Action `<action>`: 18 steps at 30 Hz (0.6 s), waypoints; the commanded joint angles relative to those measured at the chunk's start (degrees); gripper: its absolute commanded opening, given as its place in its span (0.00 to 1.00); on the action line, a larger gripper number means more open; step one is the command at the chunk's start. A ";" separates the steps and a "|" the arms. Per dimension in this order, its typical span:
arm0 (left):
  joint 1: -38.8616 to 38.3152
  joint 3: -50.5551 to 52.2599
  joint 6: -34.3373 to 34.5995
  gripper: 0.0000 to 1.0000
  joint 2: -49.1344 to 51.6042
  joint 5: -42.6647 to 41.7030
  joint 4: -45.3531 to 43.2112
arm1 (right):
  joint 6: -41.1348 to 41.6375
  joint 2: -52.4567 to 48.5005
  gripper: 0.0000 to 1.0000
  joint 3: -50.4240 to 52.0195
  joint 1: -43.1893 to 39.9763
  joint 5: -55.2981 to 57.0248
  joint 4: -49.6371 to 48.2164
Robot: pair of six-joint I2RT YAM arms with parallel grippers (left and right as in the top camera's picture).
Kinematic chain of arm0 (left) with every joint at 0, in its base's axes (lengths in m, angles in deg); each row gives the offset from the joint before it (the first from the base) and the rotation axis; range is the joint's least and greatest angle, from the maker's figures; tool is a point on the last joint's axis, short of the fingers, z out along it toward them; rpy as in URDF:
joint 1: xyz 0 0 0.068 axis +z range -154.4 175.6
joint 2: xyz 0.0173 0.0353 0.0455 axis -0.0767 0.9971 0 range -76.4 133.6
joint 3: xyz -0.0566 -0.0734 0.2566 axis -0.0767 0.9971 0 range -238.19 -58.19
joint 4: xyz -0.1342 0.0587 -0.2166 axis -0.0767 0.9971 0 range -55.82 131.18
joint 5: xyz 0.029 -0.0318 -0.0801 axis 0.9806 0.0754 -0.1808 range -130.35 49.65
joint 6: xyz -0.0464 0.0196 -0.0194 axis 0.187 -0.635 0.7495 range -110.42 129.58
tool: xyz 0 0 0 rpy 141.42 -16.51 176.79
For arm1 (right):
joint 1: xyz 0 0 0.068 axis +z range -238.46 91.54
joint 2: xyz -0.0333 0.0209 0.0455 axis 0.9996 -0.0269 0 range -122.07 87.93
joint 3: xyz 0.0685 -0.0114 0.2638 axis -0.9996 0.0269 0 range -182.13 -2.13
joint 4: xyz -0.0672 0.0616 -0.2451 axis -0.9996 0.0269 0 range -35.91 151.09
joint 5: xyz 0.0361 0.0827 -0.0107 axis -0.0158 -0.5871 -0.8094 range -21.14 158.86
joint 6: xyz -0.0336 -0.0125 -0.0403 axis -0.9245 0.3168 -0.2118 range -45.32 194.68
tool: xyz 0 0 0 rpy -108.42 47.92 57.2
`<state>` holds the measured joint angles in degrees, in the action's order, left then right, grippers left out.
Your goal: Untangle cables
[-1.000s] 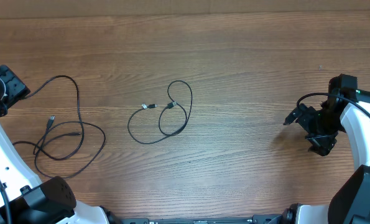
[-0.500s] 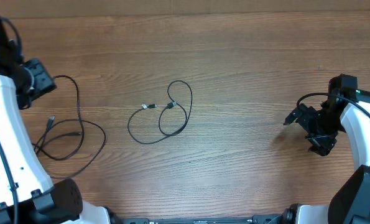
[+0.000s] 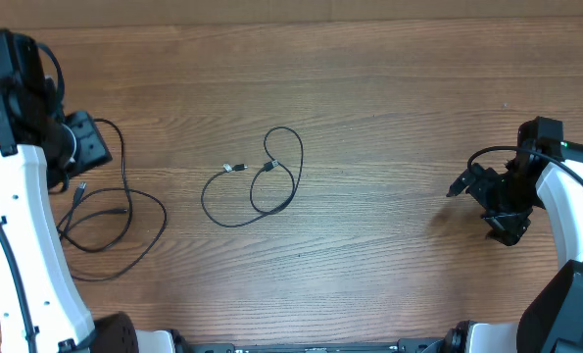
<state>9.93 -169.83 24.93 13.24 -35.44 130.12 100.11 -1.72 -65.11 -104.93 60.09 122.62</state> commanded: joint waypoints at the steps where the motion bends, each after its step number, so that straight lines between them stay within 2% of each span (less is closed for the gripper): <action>1: -0.07 5.38 3.69 0.61 -3.28 1.70 -1.79 | -0.42 -0.17 1.00 0.52 -0.11 -0.33 -0.33; 2: 0.00 7.30 5.64 0.65 -3.89 1.70 -2.82 | -0.42 -0.17 1.00 0.52 -0.11 -0.33 -0.37; 6: 0.00 13.40 15.41 0.97 -4.39 1.64 -5.60 | -0.42 -0.17 1.00 0.52 -0.11 -0.33 -0.31; 11: 0.00 20.96 25.22 1.00 -4.04 -0.20 -13.40 | -0.42 -0.17 1.00 0.52 -0.11 -0.33 -0.31; 18: 0.00 28.89 30.82 0.98 -2.25 -3.06 -28.24 | -0.39 -0.17 1.00 0.52 -0.11 -0.33 -0.24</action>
<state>9.93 -143.03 50.70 10.01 -37.11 103.89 100.11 -1.74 -65.00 -104.93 60.09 122.54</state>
